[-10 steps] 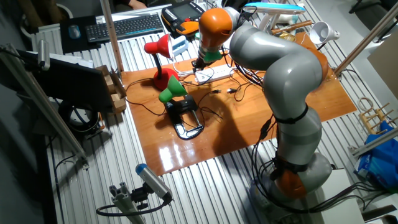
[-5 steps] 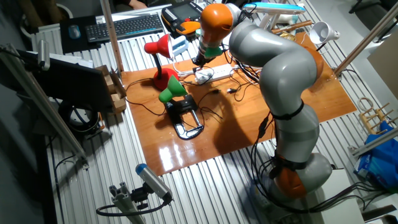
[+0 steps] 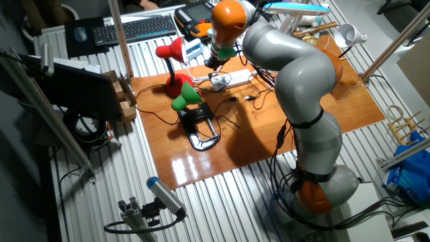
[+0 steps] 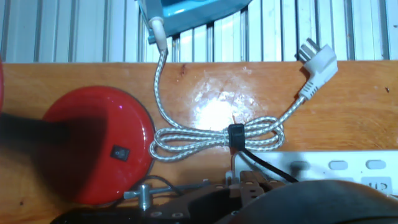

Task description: Plug in the power cord of the desk lamp, turn on the socket, and light up the desk lamp

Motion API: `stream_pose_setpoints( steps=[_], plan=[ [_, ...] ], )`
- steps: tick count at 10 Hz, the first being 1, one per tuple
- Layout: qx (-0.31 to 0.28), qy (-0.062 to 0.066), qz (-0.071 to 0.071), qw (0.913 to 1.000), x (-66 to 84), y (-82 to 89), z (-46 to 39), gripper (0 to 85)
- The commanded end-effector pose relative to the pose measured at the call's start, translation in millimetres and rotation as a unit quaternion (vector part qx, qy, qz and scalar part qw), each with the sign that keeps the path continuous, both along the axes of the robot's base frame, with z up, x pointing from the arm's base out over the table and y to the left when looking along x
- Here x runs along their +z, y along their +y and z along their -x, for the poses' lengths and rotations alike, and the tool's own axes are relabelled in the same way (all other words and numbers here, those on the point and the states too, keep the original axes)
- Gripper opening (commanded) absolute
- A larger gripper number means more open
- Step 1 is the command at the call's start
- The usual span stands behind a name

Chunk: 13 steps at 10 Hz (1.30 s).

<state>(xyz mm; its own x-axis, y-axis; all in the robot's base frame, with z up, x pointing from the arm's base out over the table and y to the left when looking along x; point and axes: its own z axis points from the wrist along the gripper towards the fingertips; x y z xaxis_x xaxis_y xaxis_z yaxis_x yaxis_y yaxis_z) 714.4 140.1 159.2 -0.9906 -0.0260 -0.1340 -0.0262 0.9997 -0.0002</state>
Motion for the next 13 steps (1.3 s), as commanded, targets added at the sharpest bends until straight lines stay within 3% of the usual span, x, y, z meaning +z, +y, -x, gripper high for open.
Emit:
stream_pose_setpoints(
  steps=[1, 7, 13],
  plan=[
    [-0.003, 0.003, 0.0, 1.0, -0.1, 0.5, -1.4, 0.0],
    [-0.006, -0.009, -0.006, 0.9999, -16.3, 1.8, -8.5, 0.0],
    [-0.006, -0.004, -0.005, 1.0, -23.3, 1.5, -16.9, 0.0]
  ],
)
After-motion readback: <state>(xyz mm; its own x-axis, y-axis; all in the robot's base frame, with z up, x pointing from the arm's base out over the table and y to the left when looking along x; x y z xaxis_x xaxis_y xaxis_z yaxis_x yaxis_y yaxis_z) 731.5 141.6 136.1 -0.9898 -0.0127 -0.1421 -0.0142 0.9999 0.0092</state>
